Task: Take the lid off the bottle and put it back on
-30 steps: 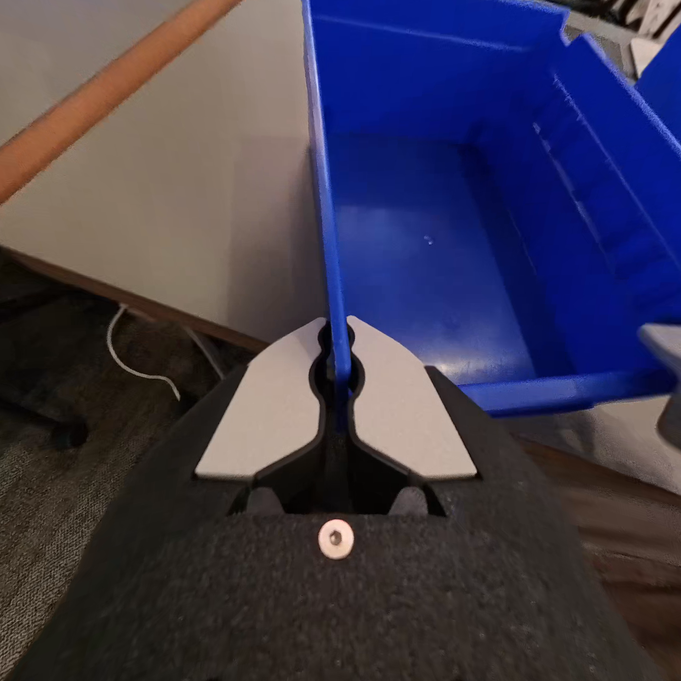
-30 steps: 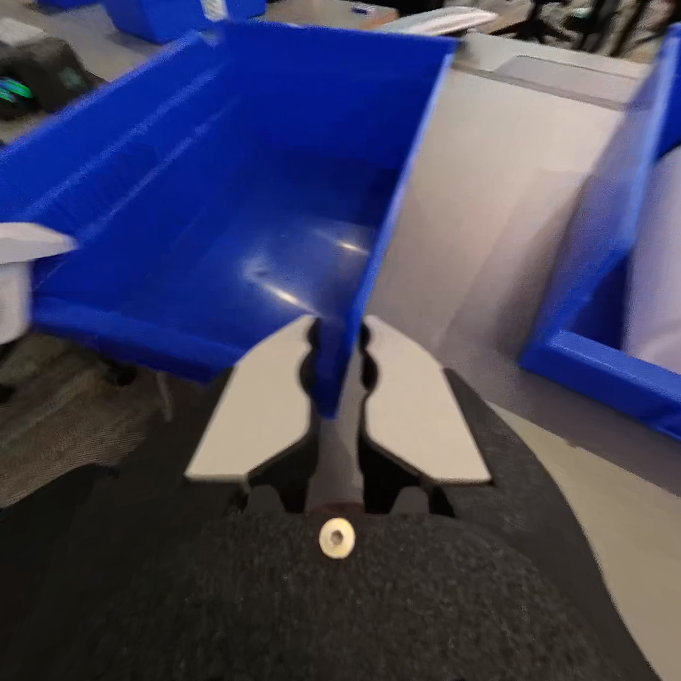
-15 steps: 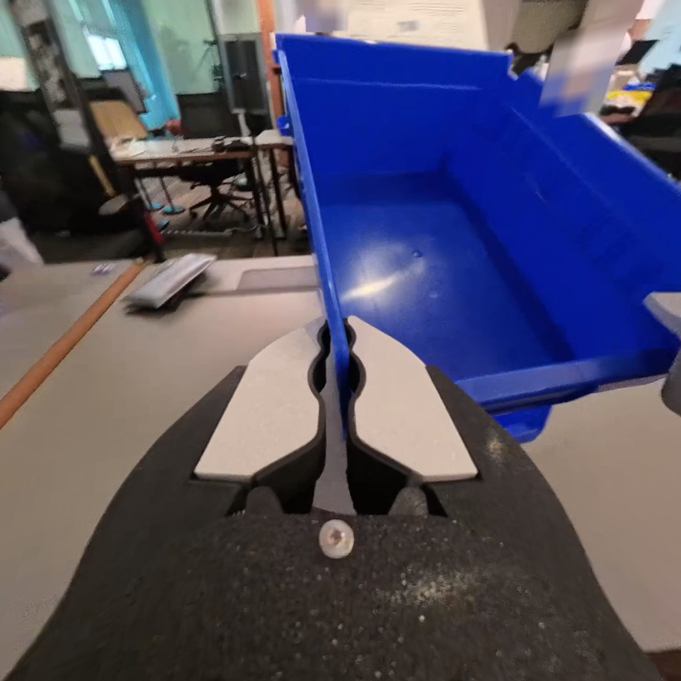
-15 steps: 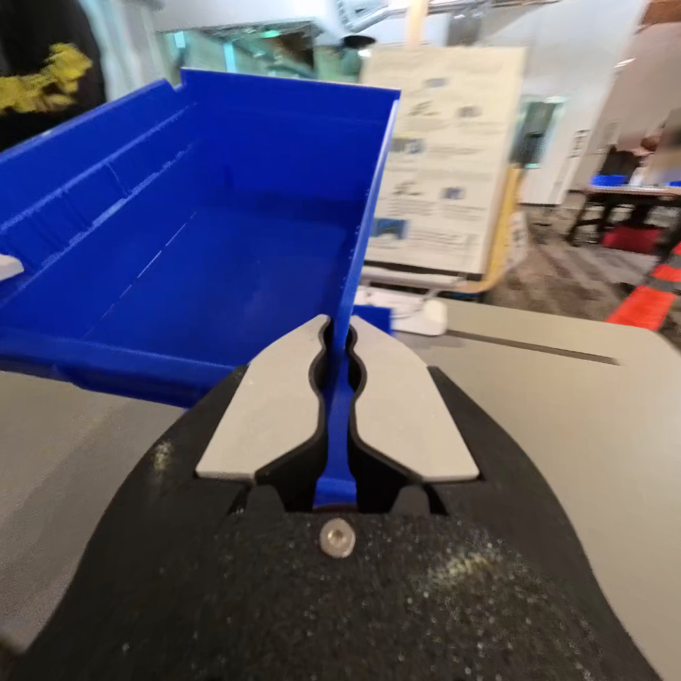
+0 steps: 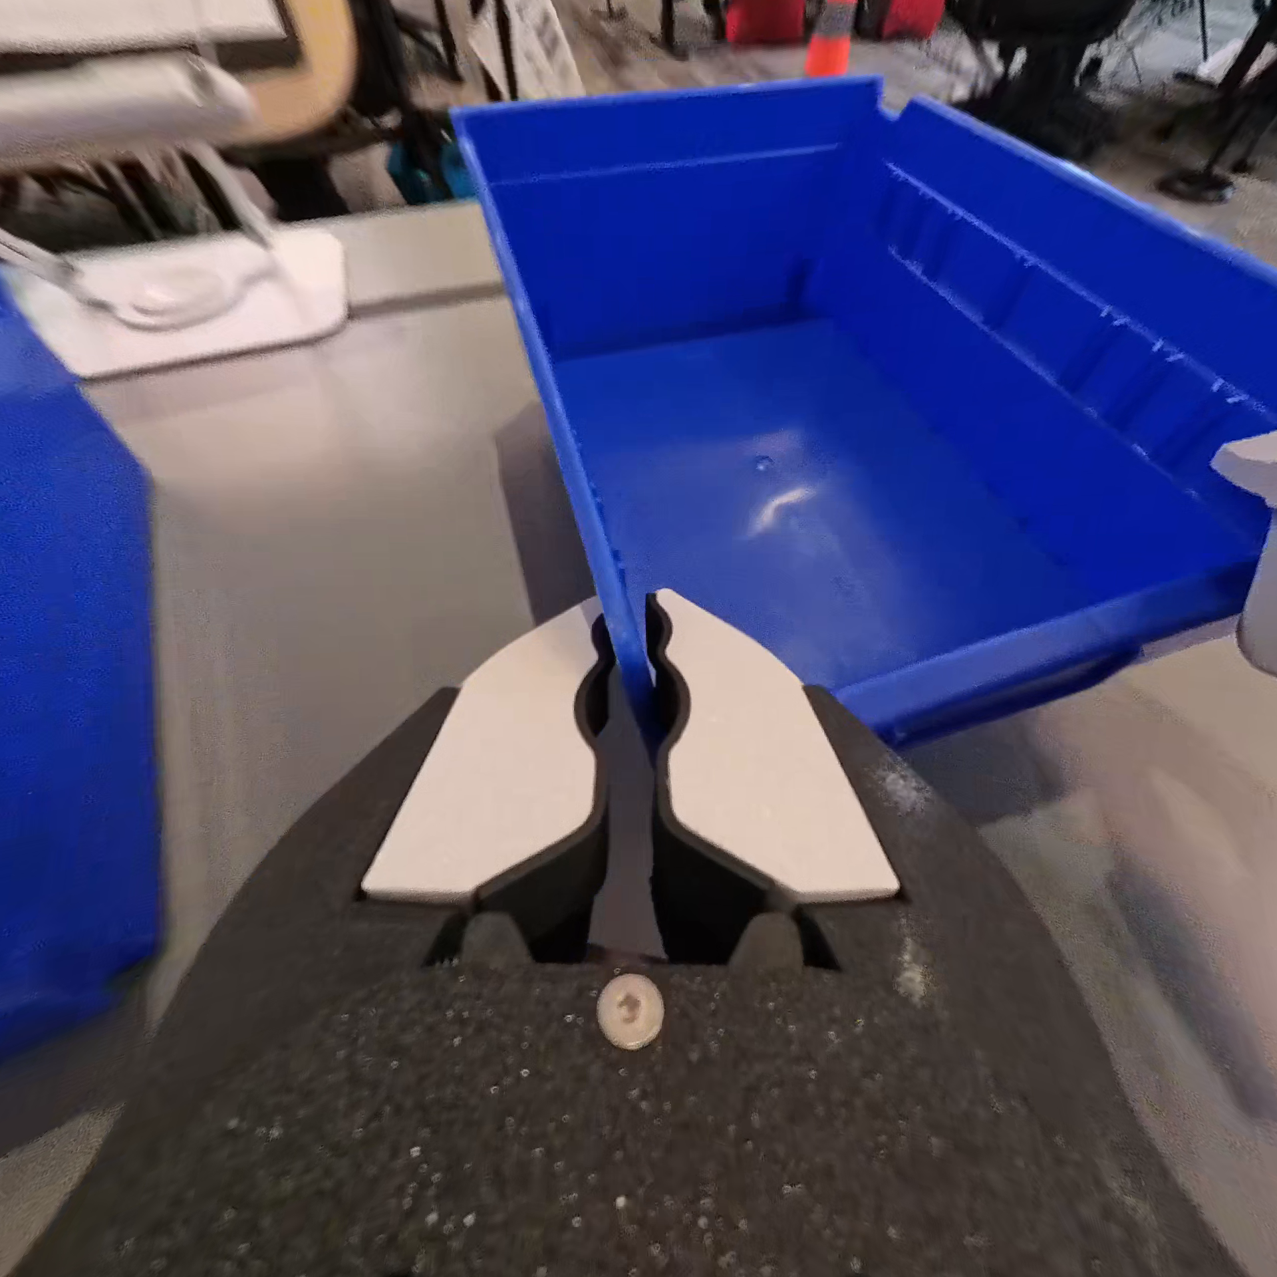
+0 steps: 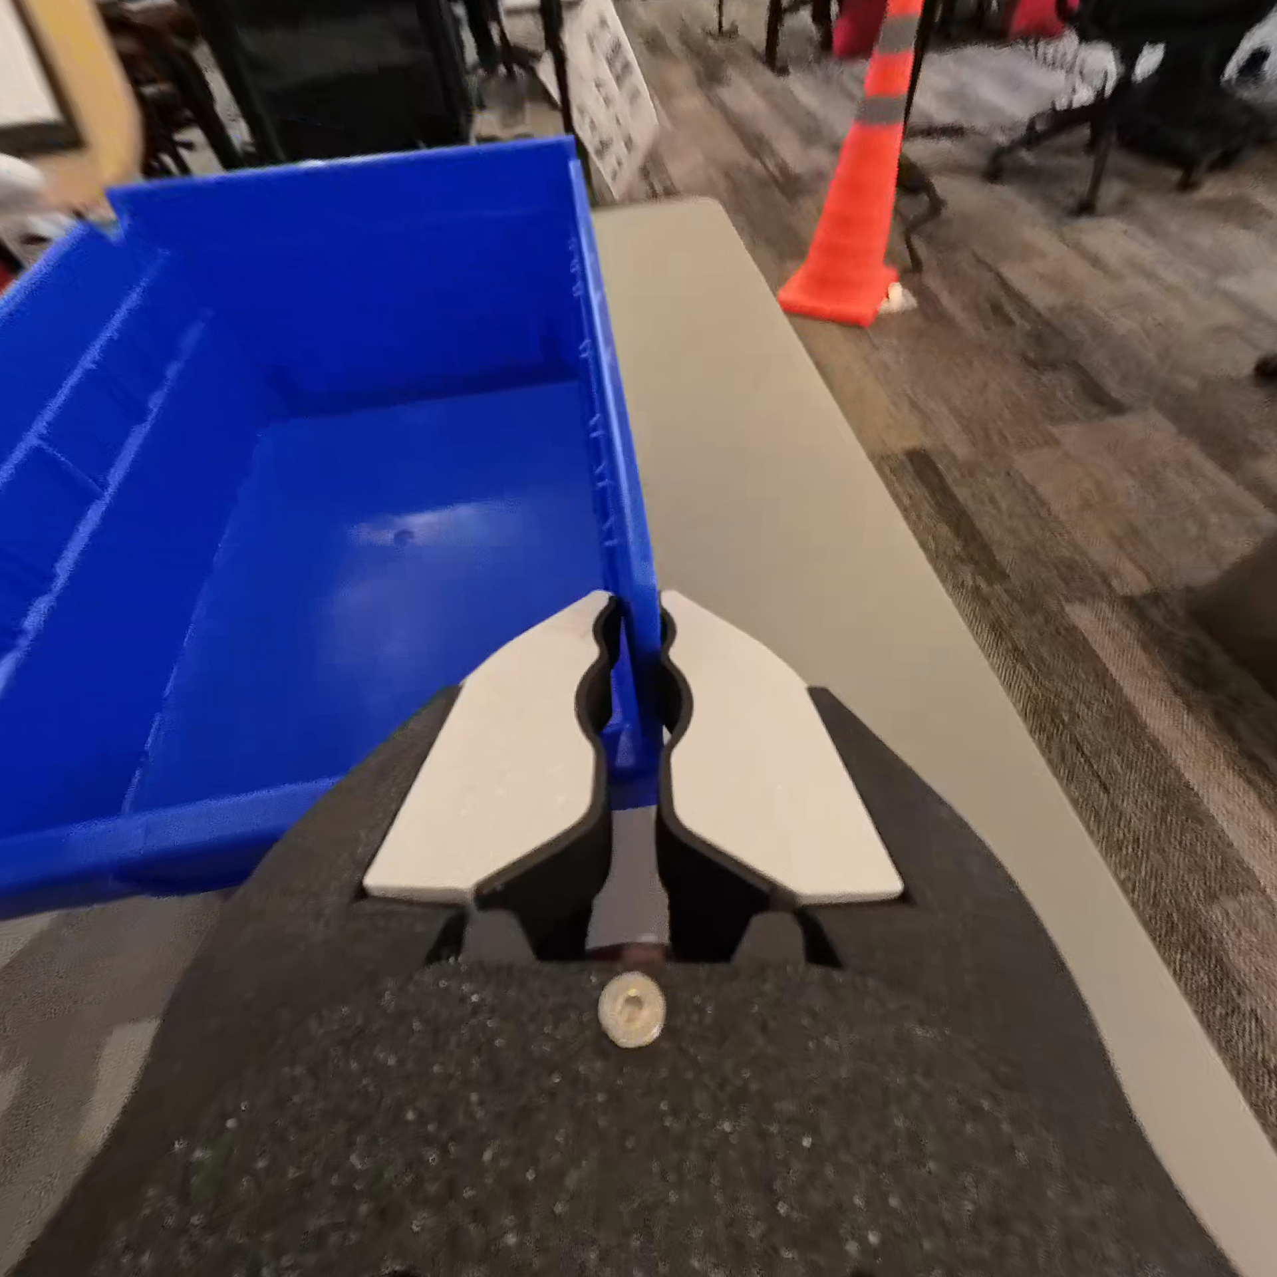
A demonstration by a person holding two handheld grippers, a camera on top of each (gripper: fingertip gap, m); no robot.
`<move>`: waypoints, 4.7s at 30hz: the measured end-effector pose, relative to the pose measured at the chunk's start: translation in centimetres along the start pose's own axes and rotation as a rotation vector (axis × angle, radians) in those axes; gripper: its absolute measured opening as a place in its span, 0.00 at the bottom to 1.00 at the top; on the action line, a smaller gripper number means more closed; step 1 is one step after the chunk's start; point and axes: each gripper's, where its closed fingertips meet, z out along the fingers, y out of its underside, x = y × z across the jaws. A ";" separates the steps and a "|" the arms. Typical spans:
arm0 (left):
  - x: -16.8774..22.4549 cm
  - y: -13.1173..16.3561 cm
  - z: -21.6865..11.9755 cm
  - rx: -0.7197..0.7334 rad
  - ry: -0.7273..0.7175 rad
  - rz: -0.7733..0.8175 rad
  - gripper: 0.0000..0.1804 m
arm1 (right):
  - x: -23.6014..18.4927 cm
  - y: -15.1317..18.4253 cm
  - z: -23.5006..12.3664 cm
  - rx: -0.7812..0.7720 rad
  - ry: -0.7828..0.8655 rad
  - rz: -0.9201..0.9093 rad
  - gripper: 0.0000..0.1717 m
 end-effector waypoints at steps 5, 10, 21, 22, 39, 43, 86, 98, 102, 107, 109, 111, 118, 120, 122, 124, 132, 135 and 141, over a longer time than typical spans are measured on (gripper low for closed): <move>1.8 0.8 -0.1 -0.007 0.126 0.100 0.21 | 2.1 1.0 0.9 0.082 0.007 0.028 0.12; -2.8 -2.5 -9.4 0.004 0.352 0.086 0.44 | -1.3 -5.3 -6.3 0.357 0.011 -0.053 0.32; -36.3 5.9 -14.6 -0.070 -0.230 -0.091 0.45 | -35.0 4.5 -5.8 0.055 -0.496 -0.137 0.37; -36.0 7.1 -13.4 -0.101 -0.169 -0.131 0.44 | -36.3 5.3 -4.8 0.035 -0.486 -0.145 0.37; -54.8 6.2 -15.0 -0.085 -0.233 -0.053 0.01 | -56.5 6.2 -3.0 0.056 -0.390 -0.225 0.04; -57.6 9.5 -13.4 -0.150 -0.241 -0.111 0.03 | -59.5 8.8 -1.5 -0.026 -0.453 -0.205 0.06; -30.9 11.7 -15.7 -0.083 0.357 -0.267 0.36 | -23.0 5.3 -7.0 0.121 -0.629 -0.099 0.26; -29.8 10.5 -16.1 -0.046 0.434 -0.248 0.37 | -23.1 5.7 -6.6 0.101 -0.610 -0.131 0.26; -30.1 5.9 -17.2 -0.065 0.501 -0.175 0.43 | -23.6 5.7 -6.8 0.132 -0.580 -0.232 0.26; -37.7 -1.1 -14.5 -0.288 0.271 -0.073 0.40 | -24.8 5.8 -7.5 0.155 -0.623 -0.266 0.26; -41.0 -1.8 -11.8 -0.421 0.194 -0.100 0.43 | -24.9 5.9 -7.6 0.148 -0.625 -0.272 0.26; -43.3 -1.8 -9.1 -0.512 0.172 -0.155 0.43 | -24.9 5.7 -7.7 0.158 -0.629 -0.266 0.26; -47.1 1.2 -3.8 -0.742 0.084 -0.293 0.45 | -24.5 5.5 -8.1 0.158 -0.626 -0.248 0.26; -47.5 2.5 -3.1 -0.806 0.051 -0.284 0.47 | -24.4 5.7 -8.1 0.149 -0.632 -0.229 0.26; -48.1 3.4 -2.3 -0.851 0.004 -0.260 0.47 | -24.5 5.9 -8.0 0.131 -0.643 -0.211 0.26; -48.7 3.6 -1.3 -0.874 -0.030 -0.283 0.48 | -24.4 6.2 -8.0 0.109 -0.651 -0.188 0.26; -49.4 4.3 2.0 -0.989 -0.131 -0.289 0.53 | -24.6 6.5 -7.9 0.096 -0.653 -0.191 0.26; -50.2 5.6 2.3 -1.049 -0.181 -0.267 0.52 | -24.8 6.7 -7.8 0.092 -0.649 -0.207 0.26; -50.5 6.7 2.5 -1.065 -0.134 -0.292 0.50 | -24.6 6.8 -7.9 0.094 -0.637 -0.233 0.26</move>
